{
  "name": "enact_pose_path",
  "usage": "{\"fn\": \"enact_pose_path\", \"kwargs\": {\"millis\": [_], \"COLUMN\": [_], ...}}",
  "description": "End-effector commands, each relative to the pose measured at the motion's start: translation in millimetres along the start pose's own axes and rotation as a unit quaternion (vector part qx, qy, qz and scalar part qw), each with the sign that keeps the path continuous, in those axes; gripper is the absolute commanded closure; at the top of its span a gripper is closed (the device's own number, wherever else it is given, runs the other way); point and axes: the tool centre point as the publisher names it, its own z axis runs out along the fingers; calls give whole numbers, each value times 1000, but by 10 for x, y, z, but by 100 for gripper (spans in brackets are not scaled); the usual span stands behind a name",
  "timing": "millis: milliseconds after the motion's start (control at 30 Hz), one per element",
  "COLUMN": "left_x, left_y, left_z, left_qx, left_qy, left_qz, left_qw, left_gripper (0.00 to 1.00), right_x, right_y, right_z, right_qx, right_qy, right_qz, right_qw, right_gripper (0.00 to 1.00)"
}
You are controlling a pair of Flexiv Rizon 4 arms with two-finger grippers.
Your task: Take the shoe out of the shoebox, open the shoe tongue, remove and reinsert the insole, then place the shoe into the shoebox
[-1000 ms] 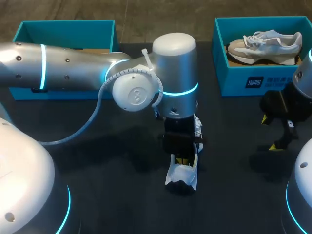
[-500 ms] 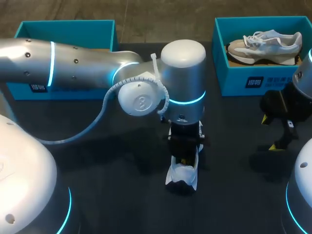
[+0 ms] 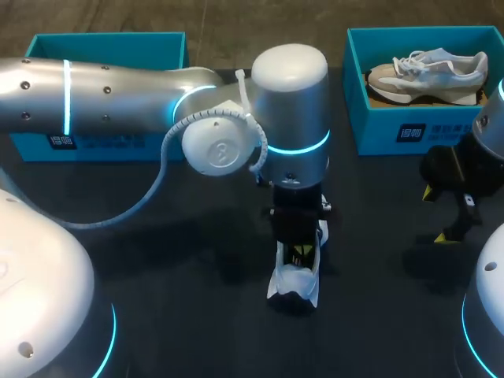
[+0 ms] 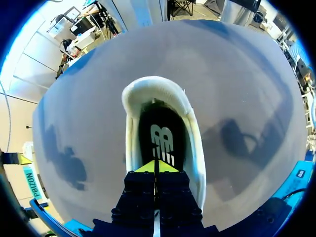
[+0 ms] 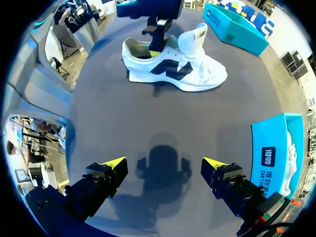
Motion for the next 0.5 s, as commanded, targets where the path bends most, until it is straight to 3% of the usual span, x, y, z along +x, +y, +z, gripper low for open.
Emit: {"fn": "enact_pose_path", "kwargs": {"millis": [33, 400, 500], "left_x": [43, 92, 122], "left_y": [30, 167, 195], "left_z": [-99, -71, -54], "left_qx": [-2, 6, 8], "left_qy": [5, 22, 23], "left_qz": [-4, -21, -27], "left_qw": [1000, 1000, 999], "left_gripper": [100, 100, 87], "right_x": [11, 11, 11], "right_y": [3, 3, 3], "right_z": [4, 4, 4], "right_qx": [2, 2, 2], "right_qy": [-1, -1, -1], "right_qz": [1, 1, 1], "right_qw": [1000, 1000, 1000], "right_gripper": [0, 0, 0]}}
